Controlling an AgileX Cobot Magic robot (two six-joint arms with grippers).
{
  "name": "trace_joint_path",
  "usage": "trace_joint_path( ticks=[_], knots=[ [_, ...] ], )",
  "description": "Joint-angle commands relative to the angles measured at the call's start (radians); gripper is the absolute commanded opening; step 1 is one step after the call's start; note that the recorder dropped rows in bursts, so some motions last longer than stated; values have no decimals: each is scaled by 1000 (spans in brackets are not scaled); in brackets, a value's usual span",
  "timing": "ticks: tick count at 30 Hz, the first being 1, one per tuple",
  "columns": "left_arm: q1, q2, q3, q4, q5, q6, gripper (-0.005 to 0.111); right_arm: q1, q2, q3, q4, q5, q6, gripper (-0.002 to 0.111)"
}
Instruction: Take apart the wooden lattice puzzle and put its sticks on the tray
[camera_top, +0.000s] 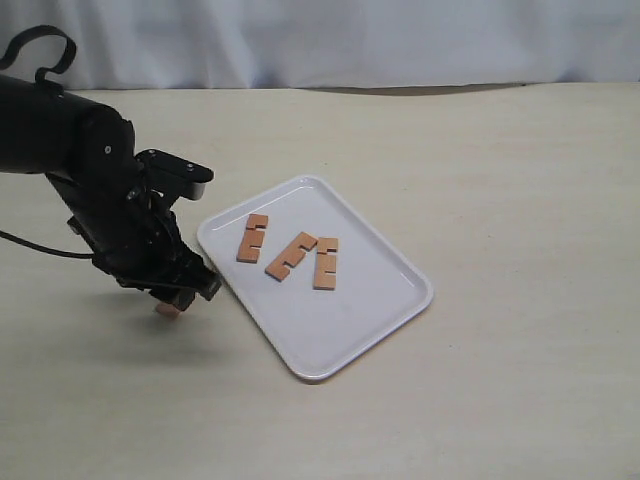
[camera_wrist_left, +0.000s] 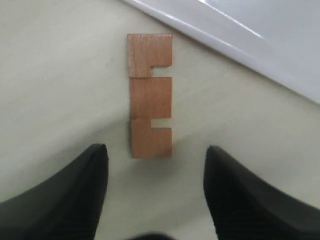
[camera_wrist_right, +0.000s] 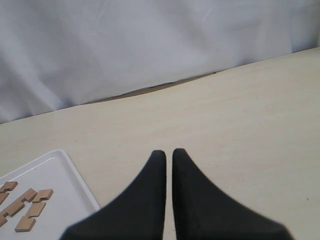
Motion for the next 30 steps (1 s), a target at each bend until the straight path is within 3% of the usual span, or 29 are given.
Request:
trace_joint_path(
  ticks=[1, 13, 28, 30],
  knots=[
    [-2, 13, 16, -4, -2, -18, 53, 3, -4, 1, -7, -1, -1, 4],
    [-12, 15, 82, 51, -122, -60, 54, 3, -4, 1, -7, -1, -1, 4],
    [-12, 73, 82, 70, -145, -54, 53, 3, -4, 1, -7, -1, -1, 4],
    [-12, 73, 82, 70, -147, -54, 48, 3, -4, 1, -7, -1, -1, 4]
  ],
)
